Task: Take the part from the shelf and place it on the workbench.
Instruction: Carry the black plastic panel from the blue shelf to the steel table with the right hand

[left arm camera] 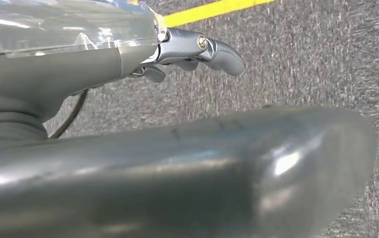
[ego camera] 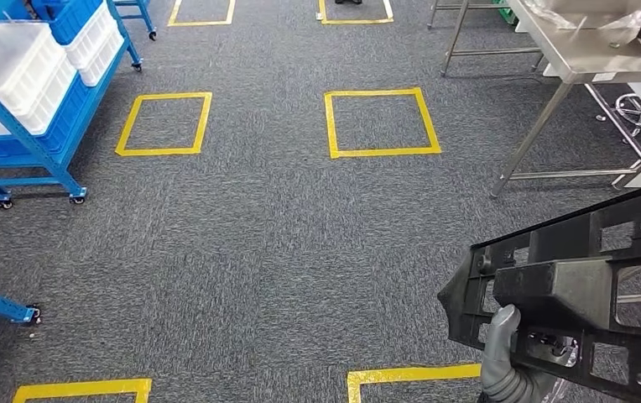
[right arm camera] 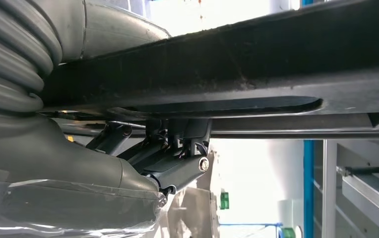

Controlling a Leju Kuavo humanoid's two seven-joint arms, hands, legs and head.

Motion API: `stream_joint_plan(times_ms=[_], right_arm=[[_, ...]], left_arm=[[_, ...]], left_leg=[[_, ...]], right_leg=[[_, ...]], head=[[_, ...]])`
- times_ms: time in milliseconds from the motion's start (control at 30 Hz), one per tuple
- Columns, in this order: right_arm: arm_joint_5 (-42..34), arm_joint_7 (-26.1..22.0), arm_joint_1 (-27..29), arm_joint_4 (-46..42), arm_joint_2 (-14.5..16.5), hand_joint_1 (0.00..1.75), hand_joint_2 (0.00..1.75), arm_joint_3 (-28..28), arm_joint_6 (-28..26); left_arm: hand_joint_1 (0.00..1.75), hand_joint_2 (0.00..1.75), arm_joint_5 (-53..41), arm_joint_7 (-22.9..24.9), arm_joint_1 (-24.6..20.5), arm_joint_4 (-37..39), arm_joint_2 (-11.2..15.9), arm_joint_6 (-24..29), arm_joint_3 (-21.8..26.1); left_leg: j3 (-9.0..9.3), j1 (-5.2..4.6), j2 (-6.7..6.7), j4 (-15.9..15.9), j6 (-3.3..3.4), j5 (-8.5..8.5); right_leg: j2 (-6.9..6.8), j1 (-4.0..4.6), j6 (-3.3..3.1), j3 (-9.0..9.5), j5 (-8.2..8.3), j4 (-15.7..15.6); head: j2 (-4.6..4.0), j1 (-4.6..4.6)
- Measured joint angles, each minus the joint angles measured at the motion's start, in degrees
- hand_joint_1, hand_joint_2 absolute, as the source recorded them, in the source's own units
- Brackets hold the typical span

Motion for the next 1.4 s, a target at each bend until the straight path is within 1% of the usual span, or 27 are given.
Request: stream_joint_plan(times_ms=[67,133,167,200,233,300,367,400,467,500,567,633,700,733,800,867,933,1000,1033,1100,1133,1167,1233,1267,1300,1367,1400], right_arm=[[0.0,0.0,-0.2,0.0,0.0,1.75,1.75,0.1,-0.1],[0.0,0.0,-0.3,0.1,0.0,1.75,1.75,0.1,-0.2],[-0.1,0.0,-0.4,0.2,-0.1,1.75,1.75,0.2,-0.3],[-0.1,0.0,-0.3,0.3,-0.1,1.75,1.75,0.2,-0.3],[-0.1,0.0,-0.3,0.4,-0.1,1.75,1.75,0.2,-0.4],[-0.1,0.0,-0.2,0.5,-0.2,1.75,1.75,0.2,-0.4],[-0.1,0.0,-0.3,0.5,-0.2,1.75,1.75,0.4,-0.5],[0.0,0.0,-0.4,0.5,-0.2,1.75,1.75,0.5,-0.6],[0.0,0.0,-0.3,0.6,-0.2,1.75,1.75,0.6,-0.8],[0.0,0.0,-0.3,0.6,-0.2,1.75,1.75,0.7,-0.9],[-0.1,0.0,-0.3,0.6,-0.2,1.75,1.75,0.7,-0.9],[-0.2,0.0,-0.4,0.7,-0.2,1.75,1.75,0.8,-0.9],[-0.2,0.0,-0.5,0.9,-0.2,1.75,1.75,0.9,-0.9],[-0.2,0.0,-0.5,1.0,-0.2,1.75,1.75,0.9,-0.9],[-0.2,0.0,-0.6,1.3,-0.2,1.75,1.75,0.9,-0.9],[-0.2,0.0,-0.7,1.4,-0.2,1.75,1.75,0.9,-0.9],[-0.2,0.0,-0.8,1.5,-0.2,1.75,1.75,0.9,-0.9],[-0.2,0.0,-0.8,1.5,-0.2,1.75,1.75,0.9,-0.9],[-0.2,0.0,-0.7,1.5,-0.2,1.75,1.75,0.9,-0.9],[-0.2,0.0,-0.9,1.6,-0.2,1.75,1.75,0.9,-0.9],[-0.2,0.0,-1.0,1.6,-0.2,1.75,1.75,0.9,-0.9],[-0.2,0.0,-1.1,1.7,-0.2,1.75,1.75,0.9,-0.9],[-0.3,0.0,-1.1,1.9,-0.3,1.75,1.75,0.8,-0.9],[-0.3,0.0,-1.1,2.0,-0.3,1.75,1.75,0.8,-0.9],[-0.4,0.1,-1.1,2.1,-0.3,1.75,1.75,0.7,-0.9],[-0.4,0.2,-1.2,2.1,-0.3,1.75,1.75,0.7,-1.0],[-0.4,0.3,-1.2,2.1,-0.3,1.75,1.75,0.7,-1.0]], left_arm=[[0.0,0.0,0.1,-0.3,0.0,0.0,0.0,-0.2,0.1],[0.0,0.0,0.3,-0.7,0.2,0.0,0.0,-0.4,0.2],[0.0,0.0,0.4,-0.9,0.3,0.0,0.0,-0.5,0.3],[0.0,0.0,0.5,-1.2,0.4,0.0,0.0,-0.5,0.5],[0.0,0.0,0.5,-1.4,0.4,0.0,0.0,-0.6,0.7],[0.0,0.0,0.6,-1.7,0.3,0.0,-0.1,-0.6,0.9],[0.0,0.0,0.7,-1.9,0.3,0.0,-0.1,-0.6,1.0],[0.0,0.0,0.7,-1.9,0.3,0.0,-0.1,-0.6,1.1],[0.0,0.0,0.7,-1.9,0.1,0.0,0.0,-0.6,1.2],[0.0,0.0,0.7,-1.9,-0.1,0.0,0.0,-0.6,1.2],[0.0,0.0,0.6,-2.1,-0.2,0.0,-0.1,-0.6,1.2],[0.0,0.0,0.5,-2.3,-0.1,0.0,-0.1,-0.8,1.3],[0.0,0.0,0.5,-2.3,0.2,0.0,-0.1,-1.2,1.3],[0.0,0.0,0.5,-2.2,0.3,0.0,-0.1,-1.3,1.3],[0.0,0.0,0.5,-2.0,0.3,0.0,-0.1,-1.4,1.3],[0.0,0.0,0.5,-1.9,0.3,0.0,0.0,-1.4,1.3],[0.0,0.0,0.5,-1.8,0.2,0.0,0.0,-1.4,1.3],[0.0,0.0,0.5,-1.7,0.0,0.0,0.0,-1.4,1.4],[0.0,0.0,0.5,-1.7,-0.1,0.0,0.0,-1.4,1.4],[0.0,0.0,0.5,-1.7,-0.1,0.0,-0.1,-1.5,1.4],[0.0,0.0,0.5,-1.7,-0.1,0.0,0.0,-1.6,1.4],[0.0,0.0,0.5,-1.7,0.1,0.0,0.0,-1.7,1.4],[0.0,0.0,0.5,-1.6,0.2,0.0,0.0,-1.8,1.4],[0.0,0.0,0.5,-1.5,0.2,0.0,0.0,-1.9,1.4],[0.0,0.0,0.3,-1.5,0.1,0.0,-0.1,-1.9,1.4],[0.0,0.0,-0.2,-1.5,0.0,0.0,-0.2,-1.4,1.4],[0.0,0.0,-0.5,-1.6,-0.1,0.0,-0.2,-1.1,1.3]], left_leg=[[0.18,0.19,1.69,-0.9,0.7,0.74],[0.06,0.09,3.48,-1.1,1.04,0.96],[-0.04,0.02,4.42,-1.1,1.04,0.93],[-0.09,0.02,5.34,-1.1,0.99,0.88],[-0.1,0.05,6.19,-1.1,0.89,0.81],[0.09,0.12,7.76,-0.9,0.46,0.51],[0.29,-0.08,9.01,-0.5,-0.25,-0.03],[0.4,-0.2,9.57,-0.4,-0.6,-0.28],[0.79,-0.23,10.72,-0.3,-1.18,-0.53],[0.91,-0.08,10.67,-0.2,-1.52,-0.75],[0.04,0.26,8.19,2.3,-2.06,-2.74],[-3.21,0.45,4.78,9.5,-2.29,-6.73],[-6.63,0.47,3.72,16.5,-2.26,-9.06],[-7.19,0.46,3.57,17.3,-2.13,-8.52],[-5.1,0.46,2.62,11.8,-1.63,-4.34],[-2.0,0.47,-0.32,4.0,-1.0,-0.89],[-0.85,0.31,-1.88,0.8,-0.64,-0.28],[-0.64,0.34,-0.67,0.3,-0.24,0.04],[-0.49,0.48,0.03,-0.1,0.08,0.34],[-0.3,0.77,1.77,-1.1,0.7,0.95],[-0.3,0.62,2.68,-1.2,0.87,1.02],[-0.34,0.54,3.66,-1.2,0.98,1.02],[-0.37,0.45,5.52,-1.2,0.96,0.89],[-0.31,0.47,6.35,-1.1,0.86,0.79],[-0.17,0.49,7.14,-1.1,0.71,0.64],[0.22,0.37,8.46,-0.8,0.16,0.14],[0.38,0.24,9.03,-0.6,-0.17,-0.15]], right_leg=[[-2.76,0.23,0.42,-1.5,-2.03,2.9],[-6.13,0.16,0.69,-4.61,-5.89,9.5],[-6.83,0.02,0.9,-6.13,-7.32,12.9],[-7.18,-0.18,1.12,-6.89,-7.77,14.7],[-7.45,-0.36,1.31,-6.64,-7.2,14.6],[-9.05,-0.65,1.57,-2.75,-3.9,8.2],[-11.4,-0.41,1.26,1.18,-1.79,1.3],[-12.04,-0.22,0.93,2.01,-1.58,-0.3],[-10.98,0.01,0.16,1.82,-1.69,-0.4],[-10.32,-0.03,-0.21,1.8,-1.61,-0.5],[-9.02,-0.23,-0.95,1.83,-1.32,-0.8],[-7.65,-0.23,-1.45,1.74,-1.15,-0.9],[-5.97,-0.04,-1.62,1.64,-1.11,-0.7],[-5.04,0.04,-1.63,1.65,-1.1,-0.6],[-3.24,0.12,-1.61,1.76,-1.1,-0.5],[-1.7,0.11,-1.37,1.7,-1.04,-0.3],[-0.31,-0.13,-0.67,1.29,-0.79,-0.4],[0.92,-0.35,0.22,0.9,-0.44,-0.6],[0.29,-0.22,0.52,0.66,-0.66,-0.3],[-3.3,0.11,0.88,-1.08,-3.11,3.1],[-5.44,0.14,1.03,-2.73,-5.17,6.6],[-6.64,0.03,1.22,-4.62,-7.17,10.6],[-7.31,-0.26,1.67,-6.94,-8.74,15.7],[-7.53,-0.41,1.84,-6.5,-7.86,15.1],[-8.04,-0.54,1.96,-4.75,-6.03,12.1],[-10.47,-0.51,1.87,0.14,-2.5,3.5],[-11.38,-0.38,1.59,1.79,-1.61,0.5]], head=[[0.01,0.17],[0.01,0.33],[0.01,0.35],[0.0,0.36],[0.0,0.36],[0.0,0.37],[0.0,0.31],[0.0,0.26],[0.0,0.13],[0.0,0.13],[0.0,0.07],[0.0,-0.01],[0.0,-0.03],[0.0,-0.03],[0.0,-0.03],[0.0,0.0],[0.0,0.0],[0.0,-0.01],[0.0,-0.01],[0.0,0.31],[0.0,0.47],[0.0,0.62],[0.0,0.63],[0.0,0.63],[0.0,0.64],[0.0,0.65],[0.0,0.61]])
